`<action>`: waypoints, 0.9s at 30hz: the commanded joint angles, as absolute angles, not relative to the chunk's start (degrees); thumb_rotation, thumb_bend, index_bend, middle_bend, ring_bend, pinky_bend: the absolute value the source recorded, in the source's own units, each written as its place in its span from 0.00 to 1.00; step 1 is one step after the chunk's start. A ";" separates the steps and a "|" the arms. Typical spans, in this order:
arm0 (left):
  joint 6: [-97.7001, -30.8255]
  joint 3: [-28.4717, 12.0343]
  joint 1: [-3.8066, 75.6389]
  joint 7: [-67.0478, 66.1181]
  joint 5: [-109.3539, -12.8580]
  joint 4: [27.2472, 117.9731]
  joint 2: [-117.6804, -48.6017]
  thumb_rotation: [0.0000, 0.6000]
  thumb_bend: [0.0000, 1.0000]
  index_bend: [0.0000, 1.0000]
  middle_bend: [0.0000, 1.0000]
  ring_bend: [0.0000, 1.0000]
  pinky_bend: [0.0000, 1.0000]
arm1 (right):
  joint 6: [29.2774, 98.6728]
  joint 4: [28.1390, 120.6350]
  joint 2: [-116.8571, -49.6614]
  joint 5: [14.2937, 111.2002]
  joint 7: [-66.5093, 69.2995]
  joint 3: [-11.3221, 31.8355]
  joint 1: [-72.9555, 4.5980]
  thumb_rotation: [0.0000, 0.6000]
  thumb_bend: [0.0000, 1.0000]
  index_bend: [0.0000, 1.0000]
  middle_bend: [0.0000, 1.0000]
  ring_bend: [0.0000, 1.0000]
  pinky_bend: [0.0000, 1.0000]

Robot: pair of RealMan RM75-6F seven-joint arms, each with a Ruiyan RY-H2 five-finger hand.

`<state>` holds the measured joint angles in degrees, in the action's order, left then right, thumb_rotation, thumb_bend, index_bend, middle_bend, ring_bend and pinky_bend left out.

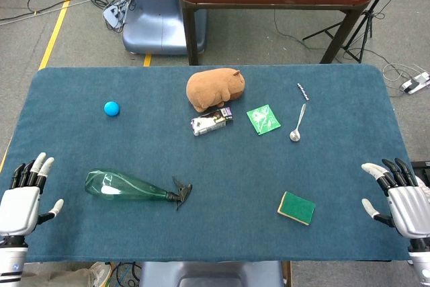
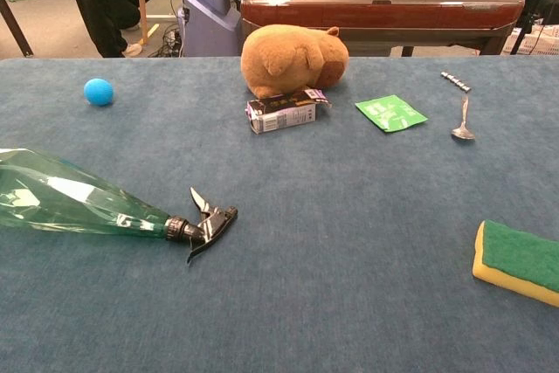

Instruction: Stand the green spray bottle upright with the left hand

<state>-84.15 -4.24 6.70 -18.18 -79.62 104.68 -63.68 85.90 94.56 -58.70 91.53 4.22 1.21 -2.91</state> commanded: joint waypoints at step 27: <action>-82.17 -3.52 7.78 -16.90 -80.49 103.78 -63.09 1.00 0.28 0.04 0.00 0.00 0.00 | 85.90 95.23 -57.14 90.58 2.44 2.78 -4.25 1.00 0.29 0.22 0.24 0.09 0.04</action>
